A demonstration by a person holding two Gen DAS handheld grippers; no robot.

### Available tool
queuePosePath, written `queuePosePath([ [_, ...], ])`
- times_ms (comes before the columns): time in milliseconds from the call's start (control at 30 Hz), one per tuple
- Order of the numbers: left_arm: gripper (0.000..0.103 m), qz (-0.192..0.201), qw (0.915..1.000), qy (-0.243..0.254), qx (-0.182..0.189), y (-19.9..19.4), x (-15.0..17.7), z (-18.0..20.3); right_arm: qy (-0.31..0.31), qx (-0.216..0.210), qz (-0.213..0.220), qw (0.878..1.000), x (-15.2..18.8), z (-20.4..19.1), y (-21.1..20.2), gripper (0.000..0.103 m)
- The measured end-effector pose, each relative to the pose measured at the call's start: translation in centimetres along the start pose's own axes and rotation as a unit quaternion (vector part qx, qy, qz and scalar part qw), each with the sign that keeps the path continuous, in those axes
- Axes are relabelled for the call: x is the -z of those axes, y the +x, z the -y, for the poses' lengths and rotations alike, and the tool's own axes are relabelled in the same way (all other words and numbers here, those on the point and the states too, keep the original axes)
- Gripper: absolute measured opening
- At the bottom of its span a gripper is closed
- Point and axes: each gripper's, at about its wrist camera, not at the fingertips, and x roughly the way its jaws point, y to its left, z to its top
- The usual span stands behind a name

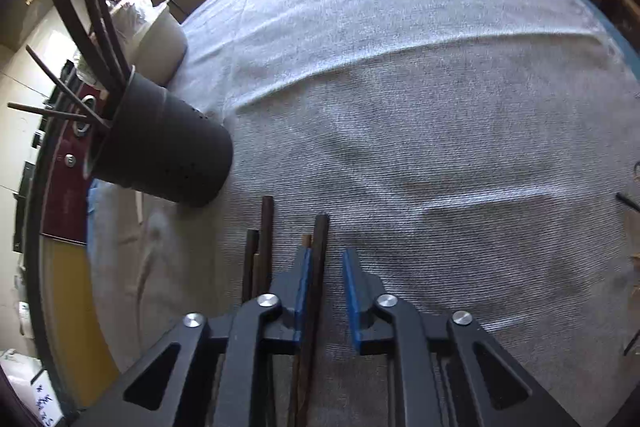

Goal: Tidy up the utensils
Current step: 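Move the left tool to the white spoon while the right tool reaches the chopsticks, then close the left tool on the white spoon while the right tool grasps chopsticks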

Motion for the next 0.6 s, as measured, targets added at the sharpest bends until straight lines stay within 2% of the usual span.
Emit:
queuePosePath([
  [300, 0.016, -0.020, 0.9996, -0.018, 0.009, 0.2, -0.6, -1.2, -0.051, 0.058, -0.008, 0.997, -0.6, -3.3, 1.2, 0.015],
  [367, 0.016, -0.027, 0.9988, -0.032, 0.025, 0.0, -0.4, -2.2, -0.058, 0.065, -0.011, 0.996, -0.7, -3.7, 1.3, 0.014],
  [400, 0.017, -0.031, 0.9979, -0.041, 0.039, -0.1, -0.2, -3.0, -0.058, 0.067, -0.017, 0.996, -0.5, -3.6, 1.4, 0.008],
  [500, 0.018, -0.044, 0.9942, -0.070, 0.069, -0.1, 0.3, -4.6, -0.051, 0.058, -0.021, 0.997, 0.0, -3.2, 1.4, 0.008],
  [600, 0.024, -0.048, 0.9925, -0.080, 0.079, -0.2, 0.4, -5.0, -0.051, 0.055, -0.020, 0.997, 0.2, -3.0, 1.4, 0.008],
])
